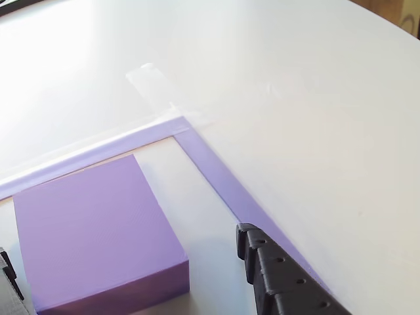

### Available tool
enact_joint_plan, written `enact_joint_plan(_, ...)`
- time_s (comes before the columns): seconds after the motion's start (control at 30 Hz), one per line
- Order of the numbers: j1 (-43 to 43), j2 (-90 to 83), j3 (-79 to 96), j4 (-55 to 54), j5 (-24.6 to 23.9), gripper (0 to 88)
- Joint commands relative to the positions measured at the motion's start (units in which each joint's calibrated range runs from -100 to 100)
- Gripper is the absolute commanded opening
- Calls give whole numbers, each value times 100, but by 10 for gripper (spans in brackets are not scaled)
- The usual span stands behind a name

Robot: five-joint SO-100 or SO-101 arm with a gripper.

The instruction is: Tower of hanoi

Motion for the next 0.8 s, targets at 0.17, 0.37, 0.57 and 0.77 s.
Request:
enact_joint_plan(0.17, -265, -48, -134, -222, 0, 368)
enact_joint_plan(0.37, -341, -8, -134, -278, 0, 327)
enact_joint_plan(0.57, -410, 8, -143, -286, 0, 285)
enact_joint_plan(0.77, -455, 16, -143, -286, 0, 250)
